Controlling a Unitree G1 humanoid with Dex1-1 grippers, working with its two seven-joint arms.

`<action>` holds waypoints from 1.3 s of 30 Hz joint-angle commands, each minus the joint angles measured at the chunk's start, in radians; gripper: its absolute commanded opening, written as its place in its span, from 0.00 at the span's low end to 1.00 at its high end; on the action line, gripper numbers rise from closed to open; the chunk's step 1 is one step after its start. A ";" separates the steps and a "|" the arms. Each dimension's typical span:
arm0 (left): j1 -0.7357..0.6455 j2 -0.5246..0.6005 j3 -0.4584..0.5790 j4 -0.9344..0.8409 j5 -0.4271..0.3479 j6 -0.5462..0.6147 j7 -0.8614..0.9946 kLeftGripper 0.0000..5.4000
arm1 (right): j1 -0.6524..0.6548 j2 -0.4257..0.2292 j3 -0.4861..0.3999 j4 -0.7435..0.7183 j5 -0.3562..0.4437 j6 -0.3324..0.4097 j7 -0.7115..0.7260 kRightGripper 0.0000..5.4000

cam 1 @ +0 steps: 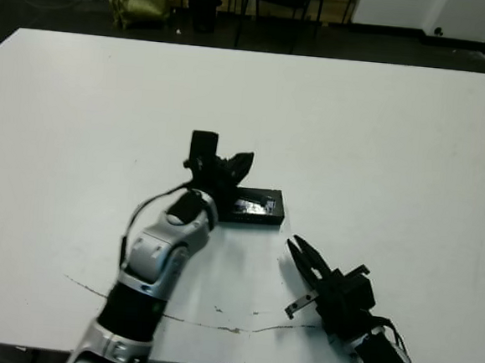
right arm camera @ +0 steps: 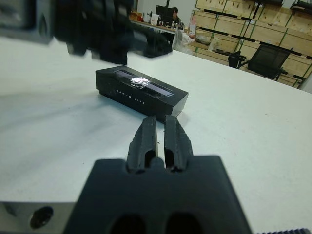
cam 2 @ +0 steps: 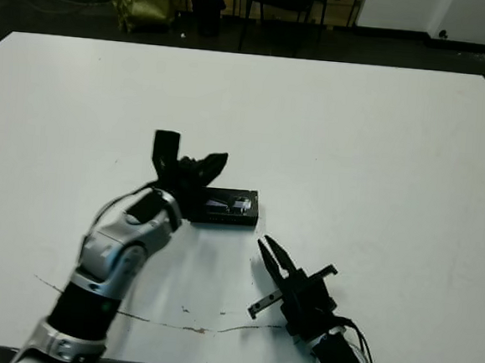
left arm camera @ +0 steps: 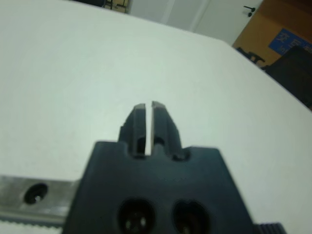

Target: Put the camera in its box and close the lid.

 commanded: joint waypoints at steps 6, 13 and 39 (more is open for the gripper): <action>0.076 0.018 -0.049 0.168 0.137 -0.042 -0.017 0.00 | 0.044 -0.002 0.008 0.005 0.031 0.050 0.019 0.00; 0.132 0.035 -0.034 0.281 0.200 -0.072 -0.023 0.00 | 0.040 -0.010 0.006 0.017 0.020 0.041 0.017 0.00; 0.199 0.120 0.283 -0.425 -0.259 0.208 -0.185 0.00 | 0.027 -0.021 -0.068 -0.103 0.102 0.045 0.022 0.00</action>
